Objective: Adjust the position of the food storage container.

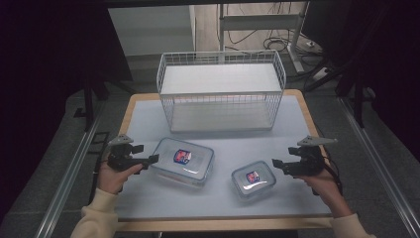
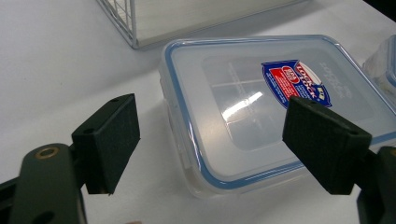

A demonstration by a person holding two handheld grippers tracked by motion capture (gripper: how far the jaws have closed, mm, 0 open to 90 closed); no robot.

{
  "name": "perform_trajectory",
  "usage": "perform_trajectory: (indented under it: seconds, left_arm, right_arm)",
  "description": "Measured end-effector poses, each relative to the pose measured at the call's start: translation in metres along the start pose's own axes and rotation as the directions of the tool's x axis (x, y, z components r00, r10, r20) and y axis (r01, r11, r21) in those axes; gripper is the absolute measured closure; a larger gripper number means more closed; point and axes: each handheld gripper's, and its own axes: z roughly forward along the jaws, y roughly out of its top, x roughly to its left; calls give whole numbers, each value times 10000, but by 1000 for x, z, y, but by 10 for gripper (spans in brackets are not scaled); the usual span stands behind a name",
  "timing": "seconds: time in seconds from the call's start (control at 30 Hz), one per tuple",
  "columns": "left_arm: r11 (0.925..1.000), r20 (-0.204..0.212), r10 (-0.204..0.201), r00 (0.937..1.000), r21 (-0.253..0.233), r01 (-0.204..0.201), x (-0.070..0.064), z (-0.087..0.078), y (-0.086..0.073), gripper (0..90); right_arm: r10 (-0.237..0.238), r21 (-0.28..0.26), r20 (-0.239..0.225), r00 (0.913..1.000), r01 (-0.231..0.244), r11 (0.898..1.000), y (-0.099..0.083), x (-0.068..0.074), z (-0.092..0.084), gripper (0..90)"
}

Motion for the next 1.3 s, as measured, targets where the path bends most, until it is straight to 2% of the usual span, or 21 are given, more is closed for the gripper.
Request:
perform_trajectory:
  seconds: [0.3, 0.5, 0.6, 0.63, 0.67, 0.7, 0.73, 0.83, 1.0, 1.03, 1.17, 1.2, 1.23, 1.3]
  left_arm:
    - [9997, -41, 183, 9998, -183, -183, -4, -4, 3, 241]
    - [9997, -117, 170, 9998, -192, -172, -4, -8, 3, 332]
    - [9996, -95, 207, 9997, -192, -209, -5, -11, 4, 545]
    - [9996, 16, 197, 9998, -189, -197, -6, -12, 4, 545]
    - [9996, 193, 220, 9996, -166, -217, -8, -13, 5, 620]
    - [9993, 671, 372, 9971, -66, -368, -12, -14, 6, 736]
    - [9993, 671, 372, 9971, -66, -368, -12, -14, 6, 776]
    - [9974, 1016, 692, 9924, 138, -709, -22, -13, 6, 854]
    - [9917, 1506, 1150, 9819, 393, -1222, -39, -11, 5, 889]
    - [9917, 1506, 1150, 9819, 393, -1222, -39, -11, 5, 892]
    - [9892, 1856, 1288, 9742, 447, -1393, -48, -11, 2, 896]
    - [9870, 2041, 1385, 9691, 521, -1520, -54, -10, -1, 896]
    - [9870, 2041, 1385, 9691, 521, -1520, -54, -10, -1, 896]
    - [9834, 2307, 1467, 9619, 708, -1669, -60, -7, -3, 896]
  right_arm:
    - [-24, 74, 26, 10000, 24, 10000, -1, 1, -3, 154]
    - [-77, -42, 48, 10000, 78, 10000, 0, 2, -6, 159]
    - [-122, -42, 73, 9999, 122, 9999, 0, 3, -6, 163]
    - [-122, -42, 73, 9999, 122, 9999, 0, 3, -6, 163]
    - [-130, -21, 81, 9999, 130, 9999, 0, 3, -6, 164]
    - [-157, -10, 96, 9998, 157, 9999, 0, 4, -7, 165]
    - [-166, -9, 105, 9998, 166, 9999, 0, 4, -7, 165]
    - [-135, 7, 153, 9998, 135, 9999, -1, 2, -7, 166]
    - [-126, 37, 225, 9997, 126, 9999, -3, 1, -8, 169]
    - [-126, 37, 225, 9997, 126, 9999, -3, 1, -8, 169]
    - [-128, 48, 265, 9996, 127, 9999, -5, 1, -9, 171]
    - [-126, 51, 278, 9995, 124, 9999, -5, 1, -9, 171]
    - [-129, 72, 292, 9995, 127, 9999, -6, 1, -9, 171]
    - [-102, 82, 293, 9995, 99, 9999, -7, 0, -9, 171]
